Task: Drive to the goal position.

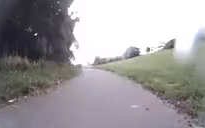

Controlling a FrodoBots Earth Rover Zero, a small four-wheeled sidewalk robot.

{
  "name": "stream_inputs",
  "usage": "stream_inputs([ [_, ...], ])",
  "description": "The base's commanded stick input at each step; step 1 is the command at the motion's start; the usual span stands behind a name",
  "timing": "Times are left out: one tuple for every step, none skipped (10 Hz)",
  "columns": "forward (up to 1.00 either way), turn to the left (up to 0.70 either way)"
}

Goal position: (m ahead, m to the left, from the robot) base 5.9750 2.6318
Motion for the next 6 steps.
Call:
stream_inputs([
  [1.0, 0.0],
  [1.0, 0.0],
  [1.0, 0.0],
  [1.0, 0.0],
  [1.0, 0.0],
  [1.0, 0.0],
])
